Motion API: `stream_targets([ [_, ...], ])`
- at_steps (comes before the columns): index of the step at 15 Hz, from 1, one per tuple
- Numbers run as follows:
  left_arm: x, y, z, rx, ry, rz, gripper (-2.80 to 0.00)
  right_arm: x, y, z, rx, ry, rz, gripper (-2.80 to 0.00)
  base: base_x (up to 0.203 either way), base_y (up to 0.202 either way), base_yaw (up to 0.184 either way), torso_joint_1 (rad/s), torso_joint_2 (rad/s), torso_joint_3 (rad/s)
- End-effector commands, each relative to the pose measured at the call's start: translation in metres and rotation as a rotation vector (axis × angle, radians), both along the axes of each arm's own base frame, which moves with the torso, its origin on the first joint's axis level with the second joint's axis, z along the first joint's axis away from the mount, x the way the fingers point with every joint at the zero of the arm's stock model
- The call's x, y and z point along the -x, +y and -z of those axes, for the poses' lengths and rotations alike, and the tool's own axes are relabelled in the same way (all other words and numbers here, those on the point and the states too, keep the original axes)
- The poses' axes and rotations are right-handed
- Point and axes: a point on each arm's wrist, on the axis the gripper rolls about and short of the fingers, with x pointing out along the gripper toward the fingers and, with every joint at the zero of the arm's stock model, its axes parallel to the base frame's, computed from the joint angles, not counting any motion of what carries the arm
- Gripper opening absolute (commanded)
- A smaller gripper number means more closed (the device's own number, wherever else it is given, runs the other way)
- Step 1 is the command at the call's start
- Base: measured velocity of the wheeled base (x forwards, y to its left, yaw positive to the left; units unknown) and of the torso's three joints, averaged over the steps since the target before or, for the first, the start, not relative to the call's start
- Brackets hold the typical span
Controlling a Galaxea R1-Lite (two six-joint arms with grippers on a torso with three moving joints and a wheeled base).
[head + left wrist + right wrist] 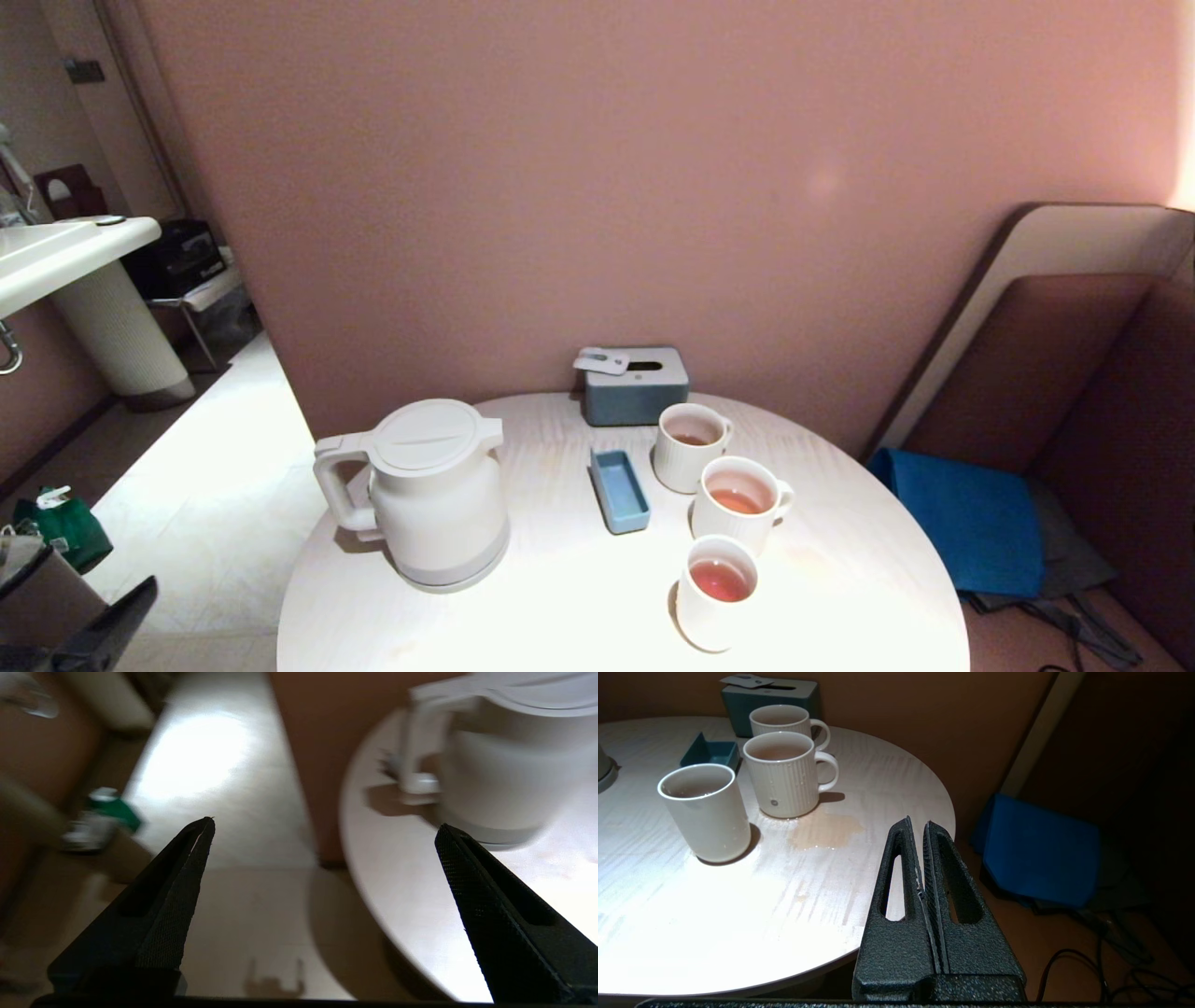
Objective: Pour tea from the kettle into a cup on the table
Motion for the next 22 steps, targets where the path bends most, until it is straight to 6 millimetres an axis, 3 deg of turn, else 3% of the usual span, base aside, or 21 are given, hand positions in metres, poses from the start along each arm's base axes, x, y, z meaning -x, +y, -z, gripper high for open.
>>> stream_targets([
  [1,0.040,0.007,-0.009,-0.044,-0.139,-0.058,0.00,0.000,0.000,0.000,0.000,0.001,0.000,-2.80,0.000,0.000,0.000,0.000,0.00,0.000],
  [9,0.076,0.012,-0.004,-0.188,-0.241,-0.232,0.00,0.000,0.000,0.000,0.000,0.001,-0.002,-2.80,0.000,0.000,0.000,0.000,0.00,0.000],
  [12,0.080,0.011,0.012,-0.193,-0.238,-0.237,0.00,0.000,0.000,0.000,0.000,0.001,0.000,-2.80,0.000,0.000,0.000,0.000,0.00,0.000],
  [16,0.083,0.011,0.047,-0.193,-0.224,-0.229,0.00,0.000,0.000,0.000,0.000,0.001,0.000,-2.80,0.000,0.000,0.000,0.000,0.00,0.000],
  [18,0.082,0.008,0.069,-0.187,-0.210,-0.121,0.00,0.000,0.000,0.000,0.000,0.001,-0.001,-2.80,0.000,0.000,0.000,0.000,0.00,0.000],
  [19,0.083,0.005,0.076,-0.160,-0.240,0.016,0.00,0.000,0.000,0.000,0.000,0.001,0.000,-2.80,0.000,0.000,0.000,0.000,0.00,0.000],
  [22,0.082,-0.001,0.085,0.055,-0.252,0.250,0.00,0.000,0.000,0.000,0.000,0.001,-0.001,-2.80,0.000,0.000,0.000,0.000,0.00,0.000],
])
